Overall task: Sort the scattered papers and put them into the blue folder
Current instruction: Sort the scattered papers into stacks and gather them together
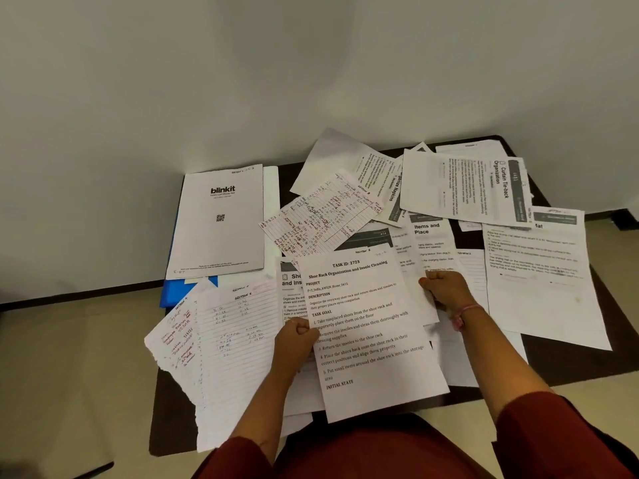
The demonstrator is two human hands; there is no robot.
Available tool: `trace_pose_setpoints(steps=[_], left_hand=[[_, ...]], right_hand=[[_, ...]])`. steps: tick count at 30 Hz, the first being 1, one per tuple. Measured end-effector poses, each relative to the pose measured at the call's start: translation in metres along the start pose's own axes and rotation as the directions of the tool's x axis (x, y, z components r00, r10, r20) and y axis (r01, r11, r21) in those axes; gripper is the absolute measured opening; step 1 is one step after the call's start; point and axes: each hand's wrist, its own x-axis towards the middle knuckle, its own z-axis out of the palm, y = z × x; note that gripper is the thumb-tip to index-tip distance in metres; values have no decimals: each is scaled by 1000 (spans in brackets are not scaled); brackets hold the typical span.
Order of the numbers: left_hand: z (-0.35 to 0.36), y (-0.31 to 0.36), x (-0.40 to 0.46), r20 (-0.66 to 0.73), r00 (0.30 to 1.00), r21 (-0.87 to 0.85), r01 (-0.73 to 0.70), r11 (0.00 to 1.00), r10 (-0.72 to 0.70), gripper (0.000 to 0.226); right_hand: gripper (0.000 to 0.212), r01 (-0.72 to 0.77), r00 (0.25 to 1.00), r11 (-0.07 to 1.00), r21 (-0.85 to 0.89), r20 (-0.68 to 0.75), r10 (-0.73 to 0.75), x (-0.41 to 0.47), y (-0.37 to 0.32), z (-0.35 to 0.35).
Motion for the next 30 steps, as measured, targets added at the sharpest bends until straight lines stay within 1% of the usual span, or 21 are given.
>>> trace_pose_setpoints(steps=[2,4,6,7,10,11,14,15,16,19,20,21,22,25,26,28,30], left_hand=[[1,0,0,-3,1000,-2,-4,1000,4,16],[1,0,-1,-6,1000,-10,-7,1000,7,17],[1,0,-1,-2,1000,-12,-6,1000,6,17],[1,-1,-1,0,1000,-10,-6,1000,6,17],[1,0,-2,7,1000,-23,-1,1000,1,18],[1,1,-3,7,1000,-29,4,1000,-3,18],[1,2,-3,-2,1000,-41,9,999,-9,16],[1,1,-3,-4,1000,-42,9,999,-9,15],[1,1,-3,-5,1000,-39,6,999,-6,15],[1,1,-4,-13,1000,-32,0,999,0,19],[1,1,-5,-13,1000,-37,1,999,-2,20],[1,2,-5,-11,1000,-41,3,999,-3,20],[1,2,-5,-9,1000,-43,6,999,-6,19],[2,3,-5,-8,1000,-45,15,999,-16,21],[2,4,-5,-12,1000,-44,15,999,-16,22],[3,5,-5,-26,1000,-43,15,999,-17,25],[3,5,-5,-39,999,-27,8,1000,-9,26]], right_hand=[[15,41,998,993,-113,-49,-47,-2,0,-5],[26,113,985,968,-225,-99,-138,-9,-4,-9],[26,203,968,943,-265,-90,-234,-12,-3,-6],[23,227,966,937,-265,-63,-252,-13,-1,-3],[12,224,974,956,-191,50,-219,-20,-3,12],[12,218,976,961,-173,65,-209,-22,-4,18],[33,168,985,984,-57,36,-166,-26,-12,29],[36,139,990,990,-16,35,-139,-28,-15,31],[36,111,992,994,13,49,-112,-28,-16,32],[31,86,991,996,5,99,-86,-27,-15,30],[26,79,992,997,1,98,-79,-26,-14,28],[19,74,993,997,-4,94,-73,-25,-12,24],[20,68,994,998,8,80,-68,-25,-11,20],[38,40,999,996,86,27,-42,-30,-12,8],[35,52,999,993,106,-10,-51,-32,-13,4],[13,67,995,982,175,-88,-52,-37,-18,-5],[19,78,988,968,238,-151,-43,-37,-21,-17]])
